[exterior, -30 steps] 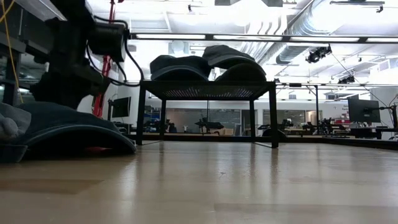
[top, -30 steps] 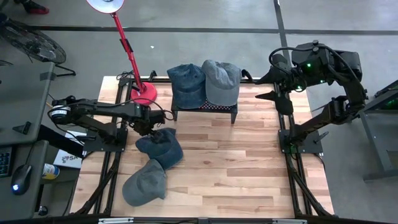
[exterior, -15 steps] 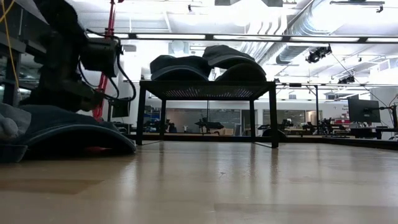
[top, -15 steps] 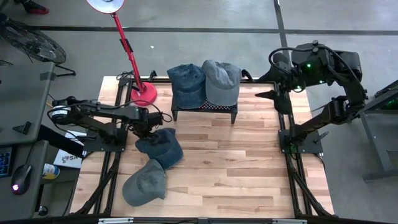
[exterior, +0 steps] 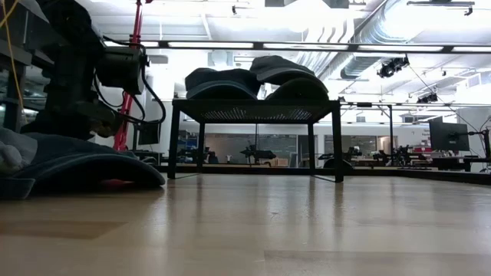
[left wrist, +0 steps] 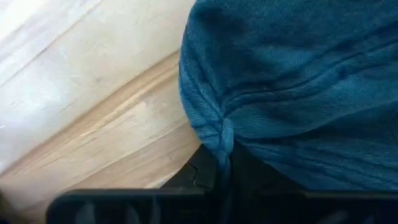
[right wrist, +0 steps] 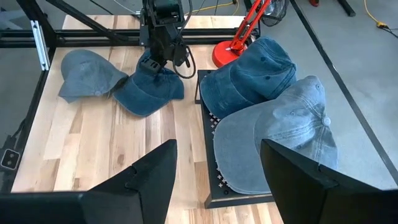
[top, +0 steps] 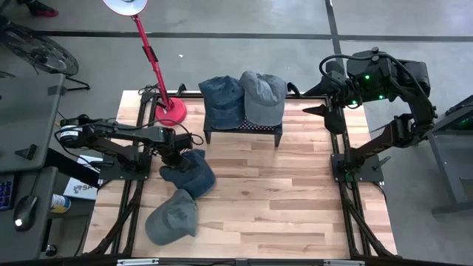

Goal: Pick & Place hat
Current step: Stack the blue cap on top of the blue cap on the shelf

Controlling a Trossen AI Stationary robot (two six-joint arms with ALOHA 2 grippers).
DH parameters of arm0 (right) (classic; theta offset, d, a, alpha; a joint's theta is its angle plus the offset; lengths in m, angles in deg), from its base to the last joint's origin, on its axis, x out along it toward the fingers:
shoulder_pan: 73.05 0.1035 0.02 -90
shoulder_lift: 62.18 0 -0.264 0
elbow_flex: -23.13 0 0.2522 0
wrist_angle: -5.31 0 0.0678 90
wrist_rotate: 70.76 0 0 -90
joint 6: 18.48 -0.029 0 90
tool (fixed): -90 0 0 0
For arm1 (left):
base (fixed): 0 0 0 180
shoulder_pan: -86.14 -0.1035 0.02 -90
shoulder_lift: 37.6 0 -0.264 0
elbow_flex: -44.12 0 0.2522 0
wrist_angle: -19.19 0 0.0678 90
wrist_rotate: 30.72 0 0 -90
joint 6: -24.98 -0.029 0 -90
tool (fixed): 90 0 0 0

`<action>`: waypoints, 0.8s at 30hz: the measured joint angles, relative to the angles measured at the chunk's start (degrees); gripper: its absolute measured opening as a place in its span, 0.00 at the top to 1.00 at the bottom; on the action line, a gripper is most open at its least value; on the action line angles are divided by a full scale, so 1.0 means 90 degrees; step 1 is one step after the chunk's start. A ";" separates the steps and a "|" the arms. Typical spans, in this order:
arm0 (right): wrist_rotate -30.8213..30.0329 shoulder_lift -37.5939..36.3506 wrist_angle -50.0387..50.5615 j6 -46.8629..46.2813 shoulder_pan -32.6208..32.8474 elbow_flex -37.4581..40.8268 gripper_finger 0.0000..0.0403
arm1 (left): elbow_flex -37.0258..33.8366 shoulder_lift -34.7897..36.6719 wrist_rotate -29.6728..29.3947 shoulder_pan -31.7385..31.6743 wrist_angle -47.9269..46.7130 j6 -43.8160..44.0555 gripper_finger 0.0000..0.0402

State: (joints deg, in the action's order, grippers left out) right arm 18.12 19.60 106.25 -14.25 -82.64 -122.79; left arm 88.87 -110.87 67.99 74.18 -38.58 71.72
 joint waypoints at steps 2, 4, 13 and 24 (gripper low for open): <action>0.0000 0.0000 0.0000 -0.0047 -0.0002 0.0000 0.44 | 0.0025 0.0000 -0.0009 0.0000 -0.0021 -0.0040 0.95; 0.0000 0.0002 0.0000 -0.0091 0.0000 0.0000 0.44 | 0.0122 -0.0011 -0.0027 0.0000 -0.0106 -0.0115 0.97; 0.0002 0.0002 0.0000 -0.0095 0.0000 0.0000 0.44 | 0.1442 0.0358 -0.0407 0.0000 -0.1356 -0.0551 0.99; 0.0005 0.0002 0.0000 -0.0029 -0.0001 0.0000 0.44 | 0.3745 0.0672 -0.0359 0.0033 -0.3146 -0.0885 0.99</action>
State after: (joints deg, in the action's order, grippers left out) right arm 18.16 19.62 106.25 -14.51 -82.65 -122.79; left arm 122.58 -104.83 64.75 74.47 -66.89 63.76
